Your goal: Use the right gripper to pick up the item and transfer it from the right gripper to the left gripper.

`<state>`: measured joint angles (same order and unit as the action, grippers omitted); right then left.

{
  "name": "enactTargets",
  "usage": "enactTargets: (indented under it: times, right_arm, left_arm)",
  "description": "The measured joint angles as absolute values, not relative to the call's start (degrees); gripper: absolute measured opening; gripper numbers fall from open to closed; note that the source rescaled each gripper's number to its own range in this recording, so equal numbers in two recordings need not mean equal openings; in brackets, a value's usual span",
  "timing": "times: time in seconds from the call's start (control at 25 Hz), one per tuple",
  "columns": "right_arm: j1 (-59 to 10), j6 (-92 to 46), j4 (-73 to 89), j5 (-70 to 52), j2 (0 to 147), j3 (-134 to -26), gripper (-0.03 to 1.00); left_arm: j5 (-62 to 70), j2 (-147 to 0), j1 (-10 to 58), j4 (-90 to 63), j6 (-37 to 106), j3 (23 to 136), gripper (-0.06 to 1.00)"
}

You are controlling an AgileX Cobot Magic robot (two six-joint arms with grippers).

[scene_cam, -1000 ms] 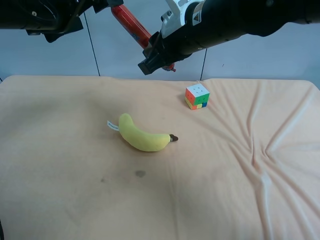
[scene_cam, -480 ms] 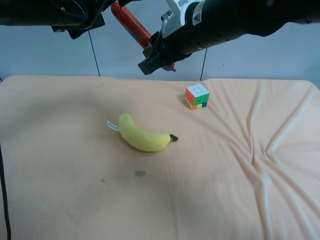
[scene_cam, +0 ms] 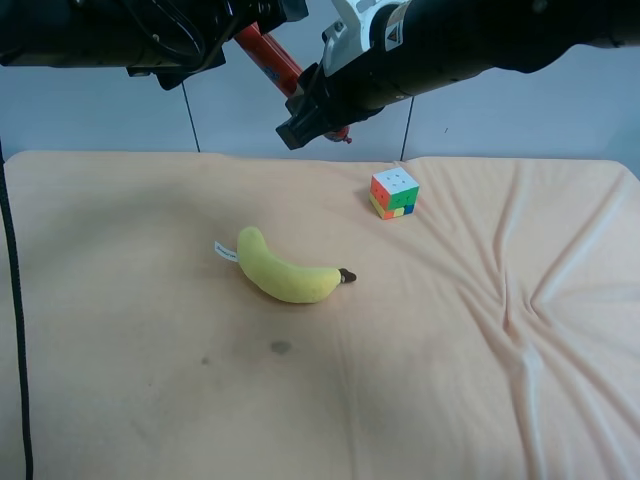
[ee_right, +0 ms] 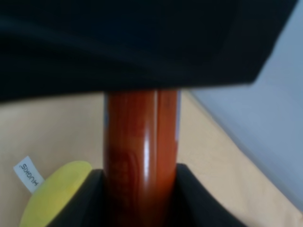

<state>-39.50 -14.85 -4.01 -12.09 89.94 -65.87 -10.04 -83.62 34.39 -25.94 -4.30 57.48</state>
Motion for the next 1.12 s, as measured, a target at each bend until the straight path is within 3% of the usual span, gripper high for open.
enactTargets:
  times: [1.12]
  right_arm:
    - [-39.25,-13.32,-3.53,-12.42,89.94,-66.06,0.00]
  left_arm:
    - [-11.97,-87.79,37.26,-25.69,-4.68,62.04,1.00]
